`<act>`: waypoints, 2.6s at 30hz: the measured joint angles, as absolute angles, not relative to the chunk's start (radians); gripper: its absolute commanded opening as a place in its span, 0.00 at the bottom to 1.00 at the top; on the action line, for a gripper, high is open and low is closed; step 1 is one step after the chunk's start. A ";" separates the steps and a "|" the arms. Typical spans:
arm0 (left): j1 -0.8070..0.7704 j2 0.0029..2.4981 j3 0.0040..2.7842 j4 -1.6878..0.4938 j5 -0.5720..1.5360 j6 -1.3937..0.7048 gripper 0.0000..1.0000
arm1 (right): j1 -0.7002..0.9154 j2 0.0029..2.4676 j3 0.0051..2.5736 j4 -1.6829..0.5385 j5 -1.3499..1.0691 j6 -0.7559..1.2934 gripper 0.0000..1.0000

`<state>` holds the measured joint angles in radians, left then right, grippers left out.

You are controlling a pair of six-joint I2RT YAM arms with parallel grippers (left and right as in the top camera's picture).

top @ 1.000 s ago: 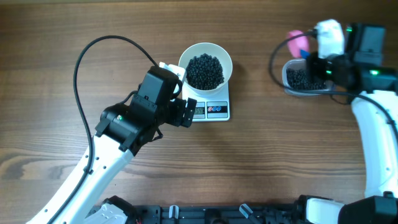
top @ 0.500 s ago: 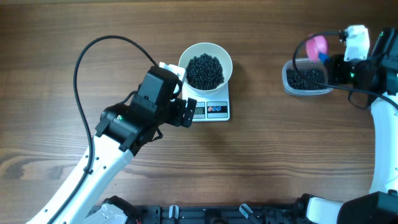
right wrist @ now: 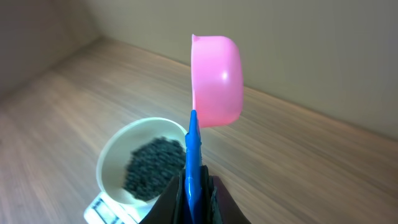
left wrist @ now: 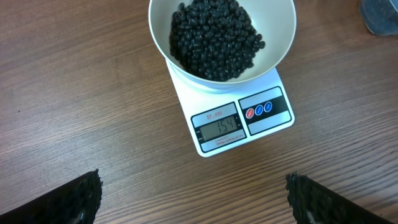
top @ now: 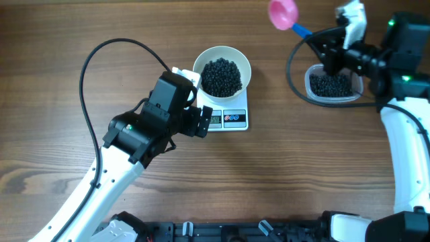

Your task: Scoop item into bowl and weigh 150g on scale

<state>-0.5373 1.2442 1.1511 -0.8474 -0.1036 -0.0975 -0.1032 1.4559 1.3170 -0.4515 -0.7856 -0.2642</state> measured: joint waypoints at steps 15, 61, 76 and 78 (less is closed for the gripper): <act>-0.537 1.244 1.151 -0.847 -0.104 -0.097 1.00 | 0.167 1.641 1.317 -0.425 -0.688 -0.097 0.04; -0.537 1.244 1.151 -0.847 -0.104 -0.097 0.99 | 0.227 1.642 1.317 -0.437 -0.445 -0.206 0.04; -0.537 1.244 1.151 -0.847 -0.104 -0.097 1.00 | 0.274 1.644 1.317 -0.501 -0.447 -0.208 0.04; -0.537 1.244 1.151 -0.847 -0.104 -0.097 1.00 | 0.299 1.647 1.317 -0.501 -0.435 -0.230 0.04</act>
